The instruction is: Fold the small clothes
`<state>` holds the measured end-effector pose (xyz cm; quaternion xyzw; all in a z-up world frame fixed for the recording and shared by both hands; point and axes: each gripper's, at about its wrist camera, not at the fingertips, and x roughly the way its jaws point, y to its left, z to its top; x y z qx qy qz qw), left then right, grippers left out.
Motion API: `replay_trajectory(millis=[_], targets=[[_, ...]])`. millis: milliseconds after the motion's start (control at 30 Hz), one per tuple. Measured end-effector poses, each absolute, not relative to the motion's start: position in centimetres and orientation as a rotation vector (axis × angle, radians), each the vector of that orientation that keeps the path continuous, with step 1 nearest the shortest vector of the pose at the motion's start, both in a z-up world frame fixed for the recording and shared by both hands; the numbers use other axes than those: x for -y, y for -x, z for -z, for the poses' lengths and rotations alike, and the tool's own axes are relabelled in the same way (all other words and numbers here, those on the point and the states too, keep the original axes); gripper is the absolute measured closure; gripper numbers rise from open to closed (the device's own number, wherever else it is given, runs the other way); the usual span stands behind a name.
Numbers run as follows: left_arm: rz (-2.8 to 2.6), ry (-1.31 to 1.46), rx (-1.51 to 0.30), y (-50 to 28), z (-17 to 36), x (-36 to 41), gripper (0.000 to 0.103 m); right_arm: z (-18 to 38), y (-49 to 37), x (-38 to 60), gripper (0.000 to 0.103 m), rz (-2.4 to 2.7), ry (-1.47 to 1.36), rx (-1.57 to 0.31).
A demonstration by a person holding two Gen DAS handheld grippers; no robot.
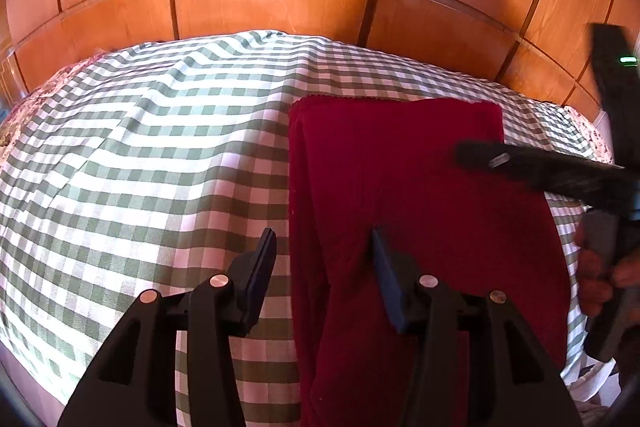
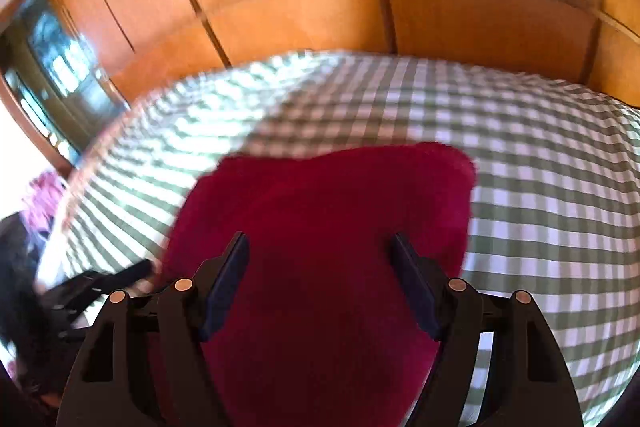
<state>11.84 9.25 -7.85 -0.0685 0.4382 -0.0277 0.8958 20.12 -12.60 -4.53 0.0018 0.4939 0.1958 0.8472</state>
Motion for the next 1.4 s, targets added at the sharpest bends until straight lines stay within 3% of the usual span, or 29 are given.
replay_trajectory(millis=[133, 267, 400, 633, 833, 933, 1000, 1100, 1400], targets=[[0.048, 0.196, -0.910, -11.3, 9.1, -10.1, 0.051, 8.1, -21.4, 10.9, 0.023, -0.382, 0.058, -1.100], [0.043, 0.249, -0.900, -10.7, 9.4, -10.8, 0.045, 7.2, -21.0, 11.5, 0.022, -0.395, 0.052, -1.081], [0.050, 0.235, -0.885, -10.0, 9.5, -11.1, 0.044, 4.5, -19.3, 14.5, 0.010, -0.420, -0.084, -0.998], [0.116, 0.280, -0.876, -10.4, 10.2, -12.2, 0.040, 5.9, -15.6, 22.2, 0.010, -0.515, -0.399, -1.067], [0.212, 0.410, -0.889, -10.7, 11.5, -13.8, 0.039, 9.8, -14.3, 21.7, 0.010, -0.637, -0.561, -1.104], [0.272, 0.482, -0.898, -10.9, 12.2, -14.4, 0.042, 10.0, -15.7, 20.1, 0.027, -0.655, -0.574, -1.120], [0.334, 0.537, -0.894, -10.8, 12.5, -14.6, 0.061, 10.1, -16.5, 18.8, 0.040, -0.650, -0.530, -1.126], [0.385, 0.600, -0.890, -10.6, 12.6, -14.7, 0.073, 9.1, -16.3, 18.1, 0.054, -0.652, -0.507, -1.109], [0.562, 0.493, -0.860, -15.0, 7.0, -6.2, 0.079, -0.5, -14.0, 22.0, 0.060, -0.635, -0.407, -0.864]])
